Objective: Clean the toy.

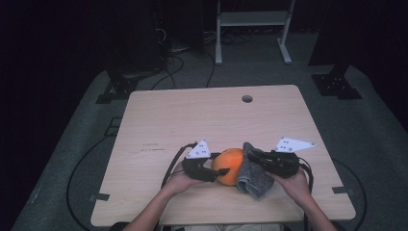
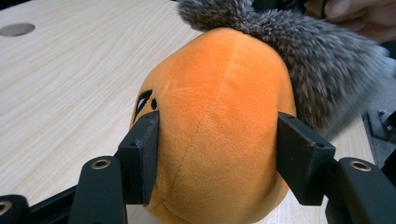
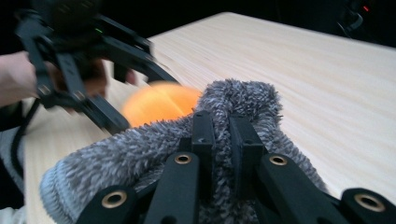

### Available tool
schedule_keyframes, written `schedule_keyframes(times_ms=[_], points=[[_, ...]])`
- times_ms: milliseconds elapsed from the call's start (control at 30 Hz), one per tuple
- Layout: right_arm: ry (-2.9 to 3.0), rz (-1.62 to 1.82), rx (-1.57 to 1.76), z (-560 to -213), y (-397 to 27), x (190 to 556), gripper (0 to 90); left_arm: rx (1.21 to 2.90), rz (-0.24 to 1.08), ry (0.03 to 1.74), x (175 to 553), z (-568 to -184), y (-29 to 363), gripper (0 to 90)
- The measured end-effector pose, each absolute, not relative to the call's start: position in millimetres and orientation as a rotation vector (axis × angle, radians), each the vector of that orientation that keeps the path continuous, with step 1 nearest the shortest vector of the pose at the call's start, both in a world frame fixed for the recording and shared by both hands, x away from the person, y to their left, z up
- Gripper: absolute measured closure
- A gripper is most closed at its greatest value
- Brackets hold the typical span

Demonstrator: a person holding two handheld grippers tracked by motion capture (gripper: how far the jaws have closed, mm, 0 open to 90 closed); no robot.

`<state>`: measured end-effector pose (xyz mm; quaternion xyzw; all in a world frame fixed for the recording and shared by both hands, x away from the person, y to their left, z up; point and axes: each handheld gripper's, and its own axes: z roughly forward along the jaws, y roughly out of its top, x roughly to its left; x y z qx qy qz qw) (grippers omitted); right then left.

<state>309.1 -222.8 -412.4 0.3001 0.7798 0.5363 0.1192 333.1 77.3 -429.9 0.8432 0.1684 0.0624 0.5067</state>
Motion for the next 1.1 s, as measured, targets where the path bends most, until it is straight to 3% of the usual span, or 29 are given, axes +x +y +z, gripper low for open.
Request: schedule_keyframes(times_ms=[267,867,1000,1100], points=[[2.254,1.553,0.989,-425.7,-251.7,302.9,81.4,2.017,0.142,0.421,334.1,-430.3,76.7,37.8],[2.265,1.633,0.858,-402.0,-214.8,297.4,81.3,2.004,0.158,0.445,328.1,-428.7,72.9,39.0],[2.296,1.589,0.860,-409.9,-213.0,301.9,81.3,1.984,0.076,0.398,327.8,-427.5,75.2,25.2],[2.290,1.603,0.880,-414.1,-222.8,300.4,81.3,1.979,0.099,0.395,330.3,-427.4,76.4,15.3]])
